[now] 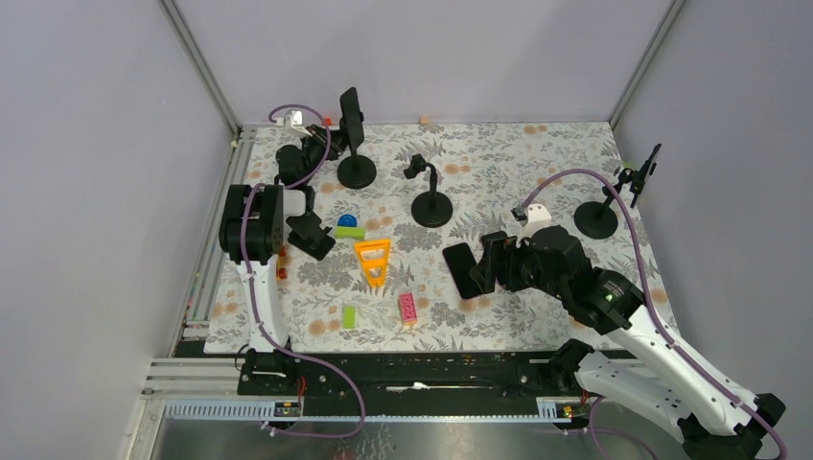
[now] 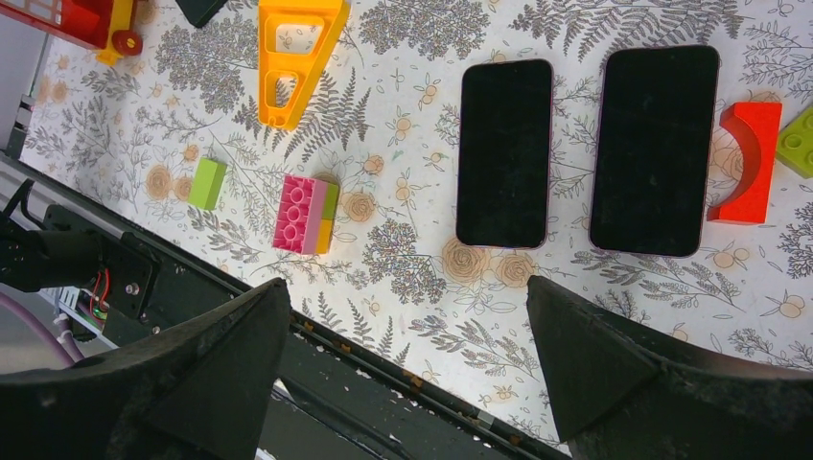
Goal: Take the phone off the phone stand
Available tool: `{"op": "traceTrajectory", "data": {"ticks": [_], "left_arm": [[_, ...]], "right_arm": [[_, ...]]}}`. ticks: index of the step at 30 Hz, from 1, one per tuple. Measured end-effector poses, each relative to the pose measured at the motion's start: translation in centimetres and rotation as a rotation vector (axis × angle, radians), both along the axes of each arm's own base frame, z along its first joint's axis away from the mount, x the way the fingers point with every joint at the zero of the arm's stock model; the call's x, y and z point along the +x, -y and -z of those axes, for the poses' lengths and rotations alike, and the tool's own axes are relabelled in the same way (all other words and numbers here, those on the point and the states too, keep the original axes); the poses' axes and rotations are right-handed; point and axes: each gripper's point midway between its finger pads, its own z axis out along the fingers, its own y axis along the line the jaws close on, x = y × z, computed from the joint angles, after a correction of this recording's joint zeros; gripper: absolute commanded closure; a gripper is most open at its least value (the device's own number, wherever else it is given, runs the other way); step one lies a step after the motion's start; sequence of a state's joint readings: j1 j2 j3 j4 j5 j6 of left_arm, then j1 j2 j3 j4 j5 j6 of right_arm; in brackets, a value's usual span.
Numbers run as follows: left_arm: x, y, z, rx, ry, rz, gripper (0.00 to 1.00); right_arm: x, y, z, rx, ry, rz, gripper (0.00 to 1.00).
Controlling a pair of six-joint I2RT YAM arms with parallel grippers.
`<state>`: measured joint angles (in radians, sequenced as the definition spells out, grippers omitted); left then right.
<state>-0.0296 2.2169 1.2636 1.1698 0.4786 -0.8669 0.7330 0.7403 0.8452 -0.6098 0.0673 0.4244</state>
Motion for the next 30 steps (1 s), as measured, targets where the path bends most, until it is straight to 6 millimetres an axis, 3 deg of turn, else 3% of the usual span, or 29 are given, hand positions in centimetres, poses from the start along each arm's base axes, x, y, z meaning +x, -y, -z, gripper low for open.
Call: {"op": "traceTrajectory", "data": {"ticks": [6,11,18,21,30], "left_arm": [[-0.3,0.3,-0.1,-0.002,0.004,0.022,0.95],[-0.9,0.5,-0.5,-0.016,0.01,0.038,1.0],[-4.5,0.1,-0.8,-0.042,-0.034,0.018,1.0],[-6.7,0.1,-2.2,-0.043,-0.03,0.006,1.0],[-12.8,1.5,-9.5,-0.069,0.109,0.047,1.0]], "right_arm": [[-0.1,0.1,0.1,0.0,0.0,0.0,0.01],[-0.2,0.2,0.0,0.003,0.003,0.001,0.01],[-0.3,0.3,-0.1,0.005,0.008,0.002,0.01],[-0.3,0.3,-0.1,0.004,0.009,0.002,0.01],[0.0,0.6,-0.3,-0.011,0.025,0.007,0.01]]}}
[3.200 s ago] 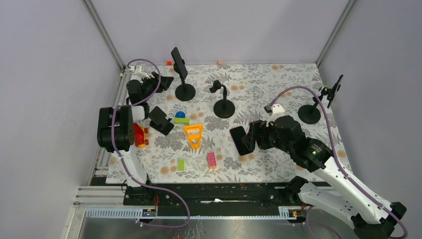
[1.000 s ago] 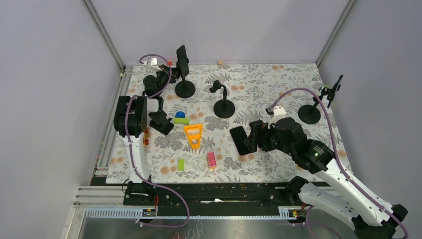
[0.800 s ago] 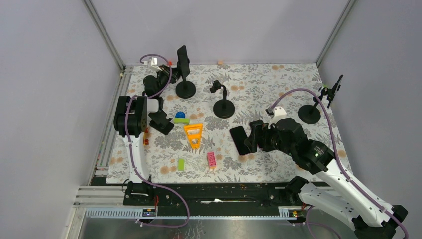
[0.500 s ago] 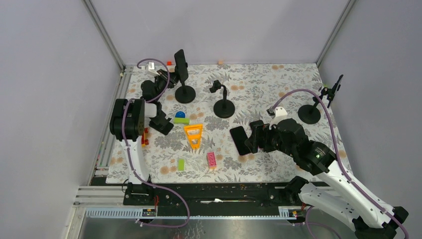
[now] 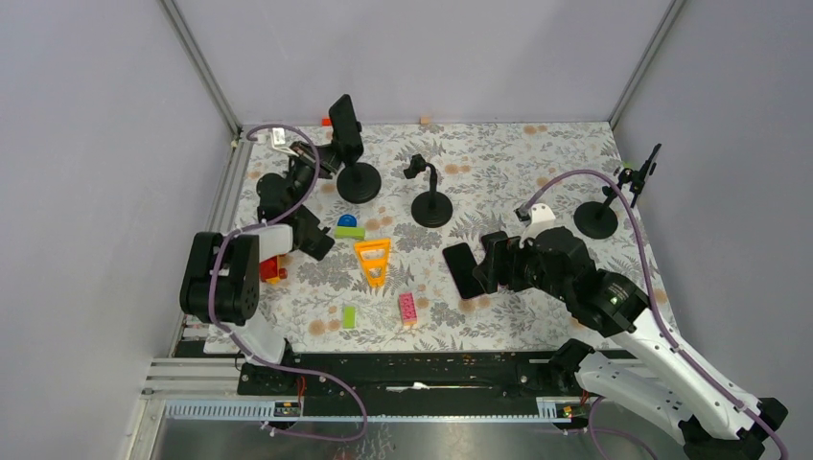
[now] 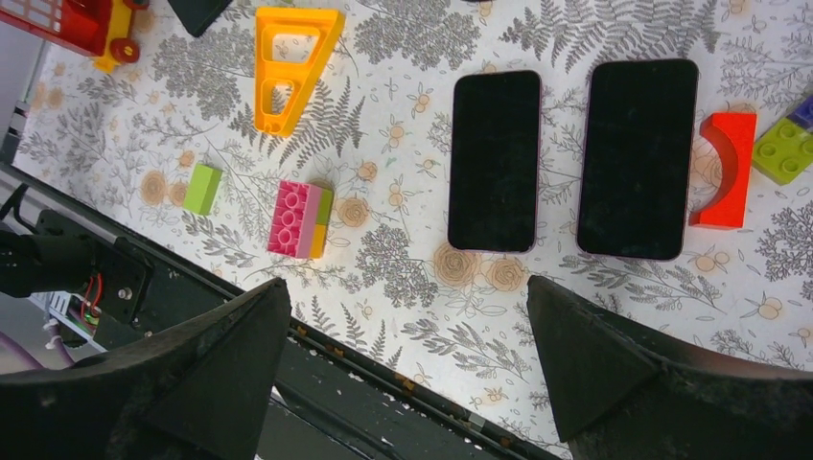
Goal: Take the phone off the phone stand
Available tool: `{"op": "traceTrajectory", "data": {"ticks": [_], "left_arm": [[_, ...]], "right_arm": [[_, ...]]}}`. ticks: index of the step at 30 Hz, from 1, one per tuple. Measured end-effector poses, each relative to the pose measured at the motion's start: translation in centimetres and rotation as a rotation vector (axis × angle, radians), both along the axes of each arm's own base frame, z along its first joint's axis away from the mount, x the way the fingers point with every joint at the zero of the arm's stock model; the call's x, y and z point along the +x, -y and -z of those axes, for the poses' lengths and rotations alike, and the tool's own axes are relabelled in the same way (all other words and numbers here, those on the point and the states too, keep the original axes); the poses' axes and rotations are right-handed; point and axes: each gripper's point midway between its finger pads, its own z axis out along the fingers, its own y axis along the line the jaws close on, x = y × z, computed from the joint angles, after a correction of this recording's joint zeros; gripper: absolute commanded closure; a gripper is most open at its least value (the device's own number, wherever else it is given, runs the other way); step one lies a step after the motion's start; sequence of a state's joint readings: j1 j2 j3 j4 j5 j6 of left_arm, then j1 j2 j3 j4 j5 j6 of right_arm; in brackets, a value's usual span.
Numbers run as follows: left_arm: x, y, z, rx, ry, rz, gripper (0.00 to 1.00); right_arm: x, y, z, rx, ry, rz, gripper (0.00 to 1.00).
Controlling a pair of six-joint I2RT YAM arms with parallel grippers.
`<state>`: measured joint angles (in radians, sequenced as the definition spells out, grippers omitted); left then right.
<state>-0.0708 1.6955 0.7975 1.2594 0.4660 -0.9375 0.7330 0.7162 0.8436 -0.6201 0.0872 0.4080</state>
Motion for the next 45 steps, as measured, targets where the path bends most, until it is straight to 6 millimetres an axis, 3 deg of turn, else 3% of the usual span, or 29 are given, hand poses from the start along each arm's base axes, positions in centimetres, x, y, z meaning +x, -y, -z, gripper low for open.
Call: {"op": "traceTrajectory", "data": {"ticks": [4,11,18,22,27,34,39,45], "left_arm": [[-3.3,2.4,-1.1,-0.004,0.019,0.061,1.0],[-12.5,6.6,-1.5,-0.011,0.031,0.208,1.0],[-19.8,8.1,-2.3,-0.009,0.077,0.32,1.0],[-22.6,9.2,-2.4,-0.003,0.106,0.406,1.0],[-24.9,11.1,-1.0,0.007,0.086,0.493,1.0],[-27.4,15.7,2.1,0.05,0.047,0.604,1.0],[-26.0,18.3,4.7,0.12,-0.001,0.605,1.0],[-23.1,20.7,4.9,0.149,0.022,0.579,1.0]], "right_arm": [[0.1,-0.3,-1.1,0.018,0.019,-0.011,0.0],[-0.1,-1.8,-5.5,0.143,0.108,-0.077,0.0],[-0.7,-3.8,-9.3,0.28,0.172,-0.163,0.0],[-0.7,-4.6,-10.6,0.342,0.197,-0.181,0.0],[-0.5,-4.9,-10.4,0.373,0.207,-0.175,0.0],[-0.8,-4.5,-9.6,0.379,0.222,-0.168,0.0],[-1.3,-3.6,-9.5,0.39,0.251,-0.151,0.0],[-1.5,-2.4,-9.8,0.4,0.299,-0.12,0.0]]}}
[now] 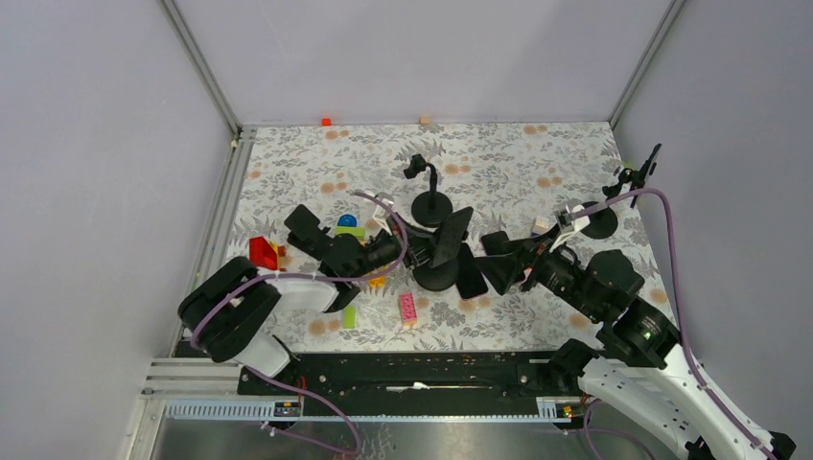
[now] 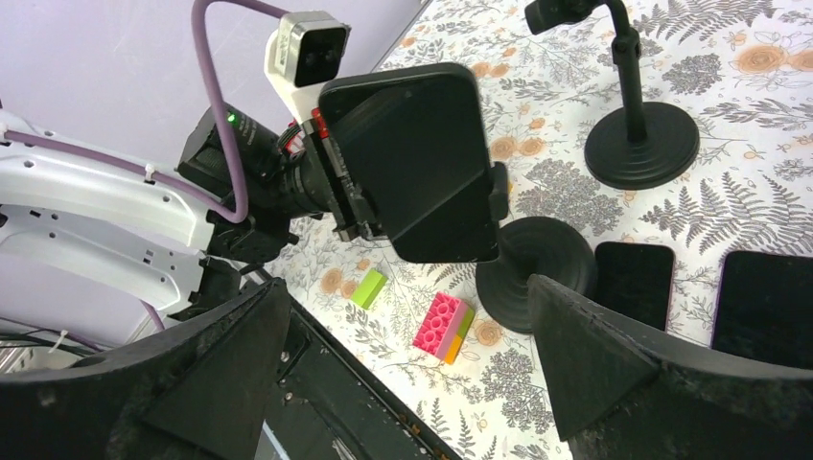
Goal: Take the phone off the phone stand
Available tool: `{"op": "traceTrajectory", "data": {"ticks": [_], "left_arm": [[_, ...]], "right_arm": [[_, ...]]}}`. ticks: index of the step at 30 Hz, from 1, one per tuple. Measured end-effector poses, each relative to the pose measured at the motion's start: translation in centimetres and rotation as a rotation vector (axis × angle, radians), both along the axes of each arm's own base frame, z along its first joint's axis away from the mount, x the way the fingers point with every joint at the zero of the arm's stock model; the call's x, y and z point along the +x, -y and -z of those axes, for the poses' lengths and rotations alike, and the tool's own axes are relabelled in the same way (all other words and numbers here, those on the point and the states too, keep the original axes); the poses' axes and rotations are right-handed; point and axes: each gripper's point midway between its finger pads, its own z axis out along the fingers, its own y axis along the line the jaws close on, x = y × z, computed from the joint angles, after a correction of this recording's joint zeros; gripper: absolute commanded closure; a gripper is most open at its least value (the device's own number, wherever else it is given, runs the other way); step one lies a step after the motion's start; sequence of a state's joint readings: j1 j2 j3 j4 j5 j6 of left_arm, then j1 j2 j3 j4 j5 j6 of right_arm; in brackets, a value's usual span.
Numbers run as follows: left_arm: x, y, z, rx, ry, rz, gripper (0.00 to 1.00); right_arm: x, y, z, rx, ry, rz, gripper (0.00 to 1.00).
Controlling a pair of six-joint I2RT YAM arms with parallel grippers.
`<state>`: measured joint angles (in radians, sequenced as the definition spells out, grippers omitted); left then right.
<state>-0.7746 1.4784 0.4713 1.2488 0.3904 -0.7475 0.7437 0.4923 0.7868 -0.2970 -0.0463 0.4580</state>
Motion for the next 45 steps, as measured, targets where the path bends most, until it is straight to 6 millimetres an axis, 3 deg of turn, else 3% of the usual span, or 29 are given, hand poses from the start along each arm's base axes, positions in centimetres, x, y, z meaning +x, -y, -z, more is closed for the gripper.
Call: {"op": "traceTrajectory", "data": {"ticks": [4,10,16,21,33,38,45], "left_arm": [[1.4,1.3,0.7,0.016,-0.005,-0.004,1.0],[1.8,1.5,2.0,0.042,-0.02,-0.015,1.0],[1.1,-0.2,4.5,0.082,-0.048,-0.057,1.0],[0.2,-2.3,4.8,0.075,-0.051,-0.114,1.0],[0.6,-5.1,5.3,0.041,-0.105,-0.253,1.0],[0.8,-5.4,5.3,0.034,-0.114,-0.272,1.0],[0.8,-5.4,5.3,0.033,-0.114,-0.274,1.0]], "right_arm": [[0.0,0.3,0.4,-0.01,0.001,0.011,0.0],[0.4,0.6,0.7,-0.025,0.003,0.035,0.0],[0.6,0.5,1.1,-0.043,-0.002,0.034,0.0],[1.2,-0.3,2.5,-0.092,-0.036,0.02,0.0],[1.9,-5.1,5.2,-0.136,-0.017,-0.129,0.0],[2.4,-7.7,4.8,-0.129,0.065,-0.171,0.0],[3.9,-9.2,4.9,-0.123,0.112,-0.158,0.0]]}}
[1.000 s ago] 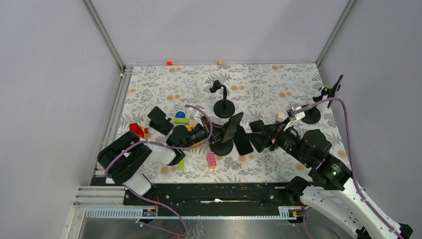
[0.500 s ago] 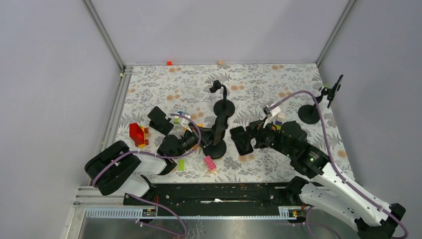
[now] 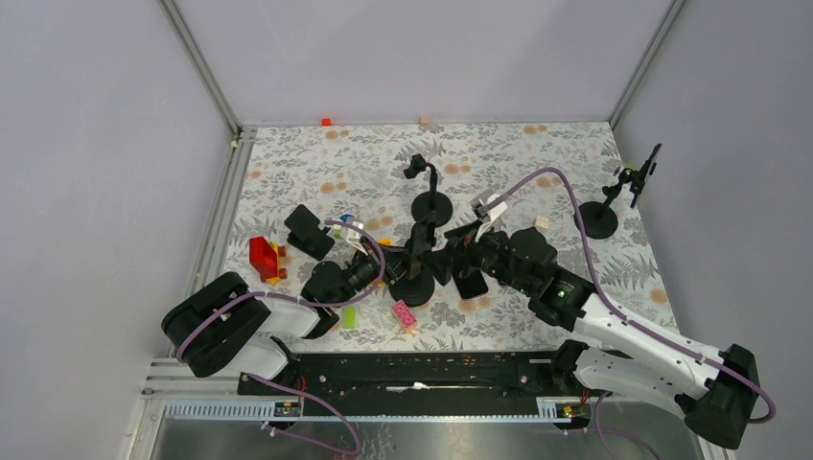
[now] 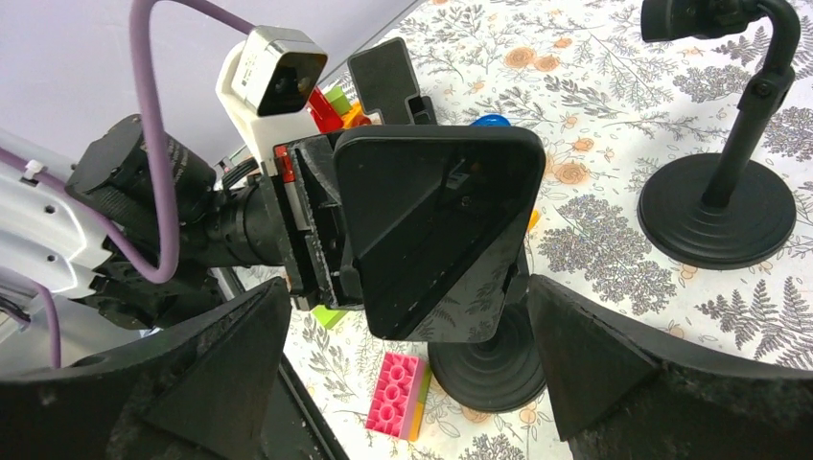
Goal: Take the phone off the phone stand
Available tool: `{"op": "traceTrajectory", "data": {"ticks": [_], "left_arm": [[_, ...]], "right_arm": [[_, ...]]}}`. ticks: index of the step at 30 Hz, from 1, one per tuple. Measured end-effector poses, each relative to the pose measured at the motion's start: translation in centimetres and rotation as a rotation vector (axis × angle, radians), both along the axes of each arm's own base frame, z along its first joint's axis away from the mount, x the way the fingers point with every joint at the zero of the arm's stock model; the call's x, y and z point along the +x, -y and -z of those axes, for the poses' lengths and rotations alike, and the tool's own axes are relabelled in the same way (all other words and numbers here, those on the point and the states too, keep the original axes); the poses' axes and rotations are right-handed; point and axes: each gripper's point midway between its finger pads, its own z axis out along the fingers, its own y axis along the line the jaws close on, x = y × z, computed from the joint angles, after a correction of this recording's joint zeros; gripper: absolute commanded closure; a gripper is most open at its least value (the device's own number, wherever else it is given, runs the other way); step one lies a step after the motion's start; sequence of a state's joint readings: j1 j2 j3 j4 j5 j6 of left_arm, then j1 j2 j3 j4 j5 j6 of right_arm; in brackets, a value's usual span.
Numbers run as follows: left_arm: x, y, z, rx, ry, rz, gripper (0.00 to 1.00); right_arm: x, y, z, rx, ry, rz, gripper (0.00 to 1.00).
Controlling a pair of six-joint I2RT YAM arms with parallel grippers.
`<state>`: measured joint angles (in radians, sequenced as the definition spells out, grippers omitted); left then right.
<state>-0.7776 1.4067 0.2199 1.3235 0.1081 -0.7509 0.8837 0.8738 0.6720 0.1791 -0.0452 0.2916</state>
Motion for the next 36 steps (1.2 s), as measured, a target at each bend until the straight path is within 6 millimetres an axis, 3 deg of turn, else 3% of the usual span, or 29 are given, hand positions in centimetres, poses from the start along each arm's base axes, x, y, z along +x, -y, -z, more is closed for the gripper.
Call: {"op": "traceTrajectory", "data": {"ticks": [9,22,36], "left_arm": [[0.0,0.0,0.0,0.0,0.0,0.0,1.0],[-0.1,0.1,-0.1,0.0,0.004,0.008,1.0],[-0.1,0.1,0.0,0.0,0.001,0.007,1.0]], "right_arm": [[1.4,-1.6,1.7,-0.023,-0.015,0.004,0.0],[2.9,-2.7,2.1,-0.007,-0.033,0.04,0.02],[3.6,-3.3,2.0,0.022,-0.065,0.065,0.45]]}}
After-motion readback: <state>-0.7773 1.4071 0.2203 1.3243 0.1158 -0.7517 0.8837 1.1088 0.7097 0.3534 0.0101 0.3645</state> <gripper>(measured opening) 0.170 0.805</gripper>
